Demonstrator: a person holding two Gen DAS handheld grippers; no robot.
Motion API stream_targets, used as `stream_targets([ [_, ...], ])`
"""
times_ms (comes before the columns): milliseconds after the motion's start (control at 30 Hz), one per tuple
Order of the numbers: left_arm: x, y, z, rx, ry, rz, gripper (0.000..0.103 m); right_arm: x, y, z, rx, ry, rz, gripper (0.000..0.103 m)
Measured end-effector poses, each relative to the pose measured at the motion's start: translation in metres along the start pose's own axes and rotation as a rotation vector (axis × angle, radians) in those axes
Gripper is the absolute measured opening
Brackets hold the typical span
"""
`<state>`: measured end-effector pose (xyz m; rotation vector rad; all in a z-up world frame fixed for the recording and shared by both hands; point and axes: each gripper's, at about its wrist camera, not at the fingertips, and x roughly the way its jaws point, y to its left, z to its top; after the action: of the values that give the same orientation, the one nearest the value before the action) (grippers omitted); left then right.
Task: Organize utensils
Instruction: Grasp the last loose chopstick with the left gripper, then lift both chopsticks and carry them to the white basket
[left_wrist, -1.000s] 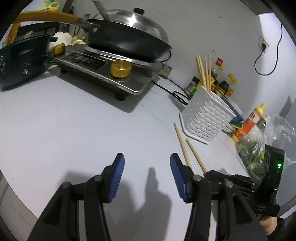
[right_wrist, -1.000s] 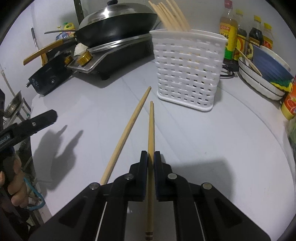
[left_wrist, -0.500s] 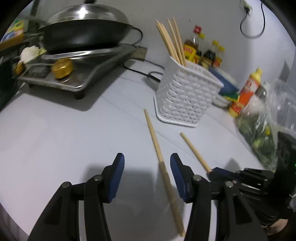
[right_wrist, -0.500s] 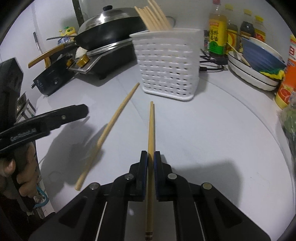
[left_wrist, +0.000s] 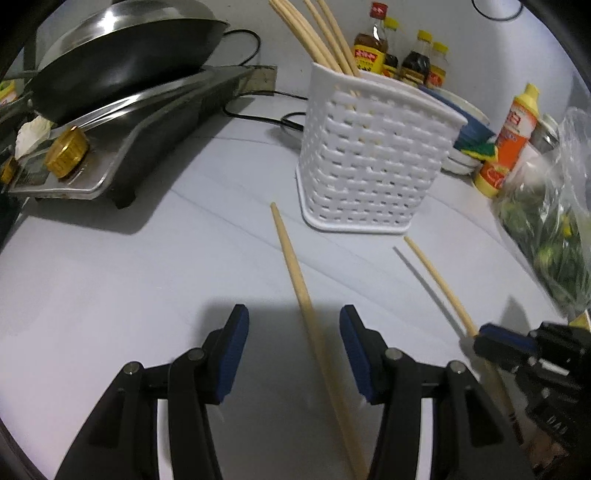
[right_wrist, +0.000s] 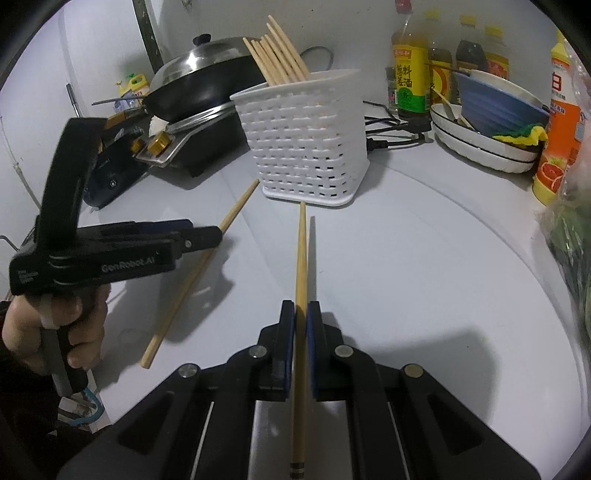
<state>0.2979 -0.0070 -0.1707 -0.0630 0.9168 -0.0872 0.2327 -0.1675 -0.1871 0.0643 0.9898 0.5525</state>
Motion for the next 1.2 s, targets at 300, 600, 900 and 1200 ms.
stream_targets([
  [300, -0.001, -0.01, -0.002, 0.075, 0.0, 0.004, 0.01, -0.009, -0.004, -0.002, 0.011, -0.026, -0.003, 0.006],
  [600, -0.006, 0.001, -0.008, 0.011, 0.002, -0.058, 0.006, -0.024, -0.008, -0.002, 0.013, -0.055, -0.007, 0.006],
  [900, -0.031, 0.02, -0.016, -0.047, -0.053, -0.089, 0.006, -0.042, 0.001, 0.006, -0.004, -0.084, -0.022, 0.006],
  [1200, -0.065, 0.041, -0.015, -0.101, -0.138, -0.134, 0.006, -0.055, 0.012, 0.022, -0.011, -0.123, -0.017, 0.006],
])
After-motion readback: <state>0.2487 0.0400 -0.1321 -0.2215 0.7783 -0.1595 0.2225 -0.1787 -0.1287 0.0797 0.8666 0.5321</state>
